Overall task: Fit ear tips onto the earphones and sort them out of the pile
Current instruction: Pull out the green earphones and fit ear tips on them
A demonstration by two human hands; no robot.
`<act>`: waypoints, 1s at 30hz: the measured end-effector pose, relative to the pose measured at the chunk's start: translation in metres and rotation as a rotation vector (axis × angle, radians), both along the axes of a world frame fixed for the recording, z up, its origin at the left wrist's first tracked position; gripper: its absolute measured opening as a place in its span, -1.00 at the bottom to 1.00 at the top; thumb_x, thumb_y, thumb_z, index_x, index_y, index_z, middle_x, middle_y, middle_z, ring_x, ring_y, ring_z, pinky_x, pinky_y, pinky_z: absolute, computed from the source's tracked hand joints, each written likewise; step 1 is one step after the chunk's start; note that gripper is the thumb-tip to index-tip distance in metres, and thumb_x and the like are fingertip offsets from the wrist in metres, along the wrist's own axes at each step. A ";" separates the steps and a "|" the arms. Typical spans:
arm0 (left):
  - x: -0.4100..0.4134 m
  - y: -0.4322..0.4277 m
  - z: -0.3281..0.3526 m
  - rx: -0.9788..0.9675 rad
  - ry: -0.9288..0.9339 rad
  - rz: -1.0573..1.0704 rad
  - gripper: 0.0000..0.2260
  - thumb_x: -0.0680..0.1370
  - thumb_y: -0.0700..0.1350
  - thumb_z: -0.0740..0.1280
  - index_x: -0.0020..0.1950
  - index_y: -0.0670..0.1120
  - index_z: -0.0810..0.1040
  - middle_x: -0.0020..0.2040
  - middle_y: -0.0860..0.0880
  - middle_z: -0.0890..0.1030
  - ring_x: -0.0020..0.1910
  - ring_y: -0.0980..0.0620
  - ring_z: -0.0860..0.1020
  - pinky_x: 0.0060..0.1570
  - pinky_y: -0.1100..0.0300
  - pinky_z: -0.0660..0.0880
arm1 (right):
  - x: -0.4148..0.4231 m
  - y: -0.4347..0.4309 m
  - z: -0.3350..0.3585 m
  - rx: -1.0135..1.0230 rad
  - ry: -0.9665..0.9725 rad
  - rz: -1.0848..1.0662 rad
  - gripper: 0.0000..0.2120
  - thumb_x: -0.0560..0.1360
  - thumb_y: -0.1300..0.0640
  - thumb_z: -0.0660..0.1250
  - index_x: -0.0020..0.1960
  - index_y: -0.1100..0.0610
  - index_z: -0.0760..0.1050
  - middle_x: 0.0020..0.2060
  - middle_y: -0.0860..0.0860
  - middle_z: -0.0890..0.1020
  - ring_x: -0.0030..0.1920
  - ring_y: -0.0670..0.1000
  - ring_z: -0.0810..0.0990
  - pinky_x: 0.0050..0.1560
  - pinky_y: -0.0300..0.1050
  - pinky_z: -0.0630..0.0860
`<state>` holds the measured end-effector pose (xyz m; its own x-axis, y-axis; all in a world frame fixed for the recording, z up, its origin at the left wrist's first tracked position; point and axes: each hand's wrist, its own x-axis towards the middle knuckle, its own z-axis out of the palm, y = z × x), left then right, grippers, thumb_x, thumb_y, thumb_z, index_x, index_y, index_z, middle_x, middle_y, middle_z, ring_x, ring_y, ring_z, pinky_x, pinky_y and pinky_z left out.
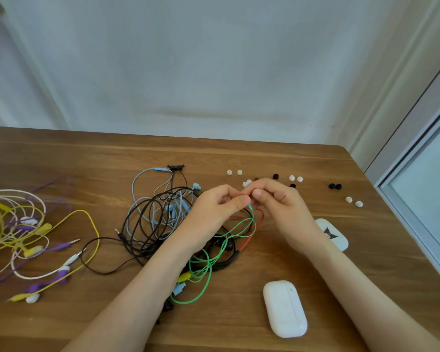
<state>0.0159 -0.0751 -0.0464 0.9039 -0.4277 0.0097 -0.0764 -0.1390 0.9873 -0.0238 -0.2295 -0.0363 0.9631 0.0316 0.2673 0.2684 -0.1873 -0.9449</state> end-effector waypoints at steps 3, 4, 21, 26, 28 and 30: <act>0.002 0.000 0.000 0.007 -0.026 0.048 -0.82 0.57 -0.02 0.31 -0.20 -0.05 0.55 -0.43 0.11 0.42 -0.52 0.26 0.35 -0.46 0.43 0.27 | 0.003 -0.003 -0.004 -0.098 -0.040 -0.090 -0.62 0.59 0.41 0.13 0.14 0.02 0.55 -0.01 -0.07 0.62 -0.12 -0.20 0.58 -0.03 -0.38 0.46; 0.001 -0.001 0.001 -0.006 -0.024 0.061 -0.79 0.60 -0.03 0.27 -0.18 -0.09 0.56 -0.43 0.11 0.45 -0.53 0.27 0.37 -0.46 0.44 0.28 | 0.007 -0.005 -0.011 -0.231 -0.065 -0.156 -0.60 0.58 0.41 0.14 0.20 -0.01 0.52 0.03 -0.08 0.59 -0.06 -0.21 0.54 0.01 -0.41 0.41; 0.001 -0.005 0.004 -0.105 0.251 0.045 -0.89 0.62 -0.25 0.15 0.01 -0.14 0.46 -0.32 0.02 0.62 -0.51 0.11 0.19 -0.49 0.28 0.11 | 0.019 -0.009 -0.025 -0.439 0.061 -0.347 -0.93 0.56 0.26 0.27 -0.04 0.12 0.49 -0.17 -0.11 0.54 -0.14 -0.21 0.49 -0.08 -0.38 0.41; -0.001 -0.005 0.002 -0.156 0.248 0.016 -0.86 0.64 -0.23 0.16 0.09 -0.18 0.50 -0.29 0.00 0.64 -0.52 0.13 0.21 -0.53 0.34 0.13 | 0.012 0.001 -0.014 0.187 0.204 -0.243 -0.89 0.58 0.29 0.24 -0.03 0.16 0.52 -0.15 -0.02 0.60 -0.21 -0.13 0.54 -0.12 -0.29 0.53; -0.001 -0.006 0.001 -0.187 0.239 0.000 -0.85 0.65 -0.22 0.15 0.13 -0.19 0.49 -0.35 0.04 0.61 -0.53 0.16 0.23 -0.54 0.36 0.15 | 0.010 0.003 -0.014 0.287 0.233 -0.182 -0.90 0.58 0.31 0.24 0.02 0.20 0.52 -0.12 0.10 0.63 -0.16 0.00 0.60 0.02 -0.12 0.58; -0.001 -0.006 0.000 -0.216 0.237 -0.010 -0.84 0.65 -0.23 0.14 0.16 -0.21 0.48 -0.38 0.06 0.58 -0.54 0.18 0.24 -0.54 0.37 0.16 | 0.010 0.004 -0.015 0.308 0.252 -0.155 -0.91 0.57 0.30 0.26 0.04 0.22 0.52 -0.12 0.14 0.64 -0.12 0.04 0.61 0.10 -0.03 0.56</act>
